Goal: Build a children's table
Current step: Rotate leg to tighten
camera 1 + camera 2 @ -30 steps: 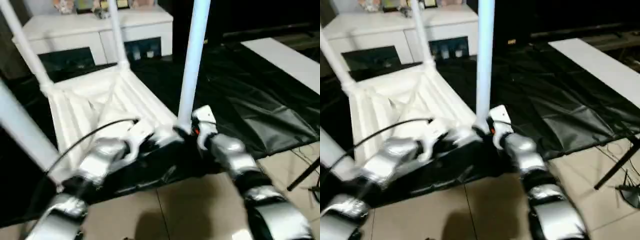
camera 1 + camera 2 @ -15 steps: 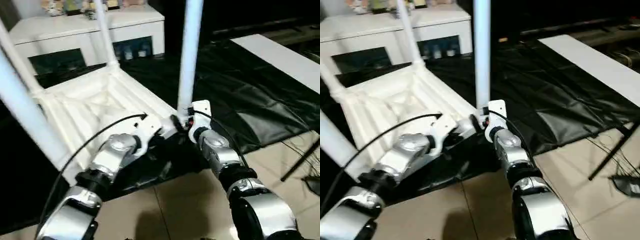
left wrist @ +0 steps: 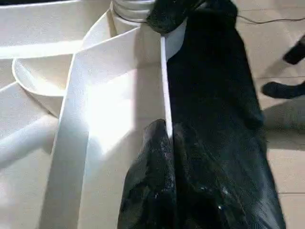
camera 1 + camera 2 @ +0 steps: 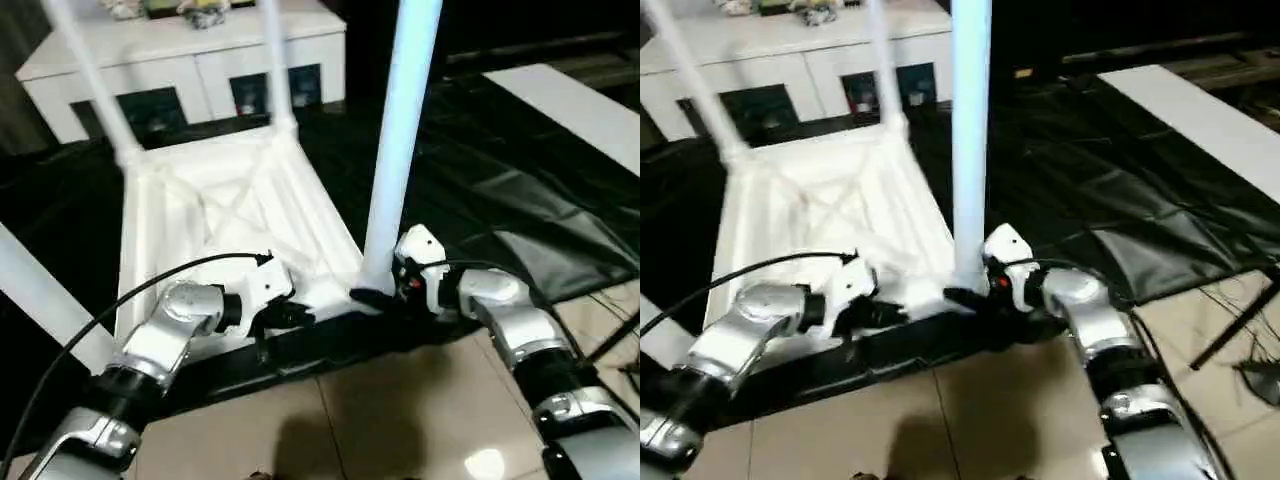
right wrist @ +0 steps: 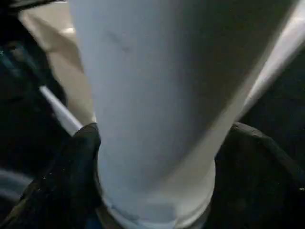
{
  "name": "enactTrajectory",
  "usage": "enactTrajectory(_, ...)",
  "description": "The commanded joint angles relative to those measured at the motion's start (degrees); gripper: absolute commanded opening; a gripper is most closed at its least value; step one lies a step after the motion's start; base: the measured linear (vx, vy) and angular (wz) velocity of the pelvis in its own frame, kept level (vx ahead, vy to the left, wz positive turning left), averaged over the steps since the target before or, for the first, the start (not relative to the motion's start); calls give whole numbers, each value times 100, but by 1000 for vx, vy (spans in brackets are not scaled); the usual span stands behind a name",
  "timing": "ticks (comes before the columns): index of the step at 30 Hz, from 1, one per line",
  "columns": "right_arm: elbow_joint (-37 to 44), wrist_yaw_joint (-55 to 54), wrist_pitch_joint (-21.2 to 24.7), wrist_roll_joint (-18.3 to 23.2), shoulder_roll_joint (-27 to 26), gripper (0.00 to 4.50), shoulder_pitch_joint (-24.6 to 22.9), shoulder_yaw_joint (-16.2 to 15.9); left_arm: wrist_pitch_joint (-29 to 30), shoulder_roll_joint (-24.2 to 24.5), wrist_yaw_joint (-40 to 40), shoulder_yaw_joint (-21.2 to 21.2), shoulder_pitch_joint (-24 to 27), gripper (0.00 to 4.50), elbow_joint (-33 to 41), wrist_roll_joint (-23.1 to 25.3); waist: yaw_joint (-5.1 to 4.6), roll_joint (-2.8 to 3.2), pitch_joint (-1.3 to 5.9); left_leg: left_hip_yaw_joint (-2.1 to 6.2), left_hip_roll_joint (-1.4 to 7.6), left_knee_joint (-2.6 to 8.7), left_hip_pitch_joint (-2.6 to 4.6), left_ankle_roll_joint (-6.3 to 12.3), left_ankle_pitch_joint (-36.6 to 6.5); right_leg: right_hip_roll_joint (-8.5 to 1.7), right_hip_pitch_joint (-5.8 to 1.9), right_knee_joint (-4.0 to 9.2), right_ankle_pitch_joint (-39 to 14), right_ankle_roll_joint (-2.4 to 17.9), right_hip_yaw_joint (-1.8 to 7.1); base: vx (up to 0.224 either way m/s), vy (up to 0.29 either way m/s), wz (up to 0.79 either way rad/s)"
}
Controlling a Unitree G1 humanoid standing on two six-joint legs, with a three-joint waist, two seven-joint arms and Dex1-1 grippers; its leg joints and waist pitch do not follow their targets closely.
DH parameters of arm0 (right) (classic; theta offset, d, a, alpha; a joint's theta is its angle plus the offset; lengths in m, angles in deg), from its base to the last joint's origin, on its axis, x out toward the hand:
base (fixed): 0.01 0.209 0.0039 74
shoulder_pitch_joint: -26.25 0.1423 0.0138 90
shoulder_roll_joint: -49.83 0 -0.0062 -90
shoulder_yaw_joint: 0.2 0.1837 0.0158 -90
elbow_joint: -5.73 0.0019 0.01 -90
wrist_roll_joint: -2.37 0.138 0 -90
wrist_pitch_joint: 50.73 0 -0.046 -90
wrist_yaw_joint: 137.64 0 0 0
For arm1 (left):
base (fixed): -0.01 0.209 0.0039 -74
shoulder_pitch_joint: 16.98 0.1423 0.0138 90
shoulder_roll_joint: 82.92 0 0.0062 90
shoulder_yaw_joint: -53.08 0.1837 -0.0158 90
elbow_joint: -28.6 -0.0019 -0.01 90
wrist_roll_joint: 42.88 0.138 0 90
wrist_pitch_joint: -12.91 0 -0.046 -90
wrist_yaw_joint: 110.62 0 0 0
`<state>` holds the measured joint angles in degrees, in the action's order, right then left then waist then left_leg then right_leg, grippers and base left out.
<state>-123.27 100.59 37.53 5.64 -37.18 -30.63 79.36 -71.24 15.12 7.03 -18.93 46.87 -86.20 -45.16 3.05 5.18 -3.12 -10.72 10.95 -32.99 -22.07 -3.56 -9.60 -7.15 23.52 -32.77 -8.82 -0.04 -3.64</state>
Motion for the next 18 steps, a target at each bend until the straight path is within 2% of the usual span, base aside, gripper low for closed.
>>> enactTrajectory(1,283,306,86,152,119,397,29,-78,-30,30,-365,141,59,0,311,-115,37,-117,406,6,177,422,110,366,-1990,-88,-207,323,-1721,1281,129,59,-9,5)
enactTrajectory(3,287,460,111,106,149,397,53,-155,-57,31,-359,119,60,0,286,-87,64,-114,424,-8,179,385,112,402,-1842,-89,-201,288,-1581,1309,138,64,-9,5)
enactTrajectory(4,244,536,103,70,154,397,76,-187,-61,27,-346,114,51,0,263,-76,76,-135,441,-17,171,362,105,441,-1674,-81,-208,259,-1393,1338,141,70,-7,5)
enactTrajectory(7,78,607,47,-32,141,397,151,-238,-68,20,-308,110,28,0,217,-55,99,-135,461,-18,162,309,59,584,-1289,-78,-235,179,-1006,1433,137,77,-6,3)
enactTrajectory(9,-54,603,9,-81,125,382,229,-231,-34,30,-285,107,29,0,251,-54,106,-134,474,-27,154,286,64,622,-1209,-78,-243,162,-918,1477,128,0,0,0)
enactTrajectory(10,-80,614,27,-76,123,382,262,-218,4,36,-290,100,38,0,290,-61,109,-129,467,-26,156,286,55,641,-1177,-78,-247,160,-918,1486,124,0,0,0)
enactTrajectory(12,-96,636,90,6,107,355,303,-197,21,46,-294,76,52,0,313,-55,112,-145,451,-28,161,293,52,623,-1266,-81,-245,177,-1099,1451,124,0,0,0)
enactTrajectory(15,-109,704,136,78,75,336,333,-154,32,52,-304,48,65,0,323,-47,103,-140,433,-17,169,321,64,477,-1533,-82,-238,211,-1545,1322,127,0,0,0)
enactTrajectory(18,-114,745,164,116,48,304,332,-124,51,65,-330,35,75,0,326,-56,90,-147,433,-11,166,327,62,418,-1570,-75,-239,213,-1564,1279,130,0,0,0)
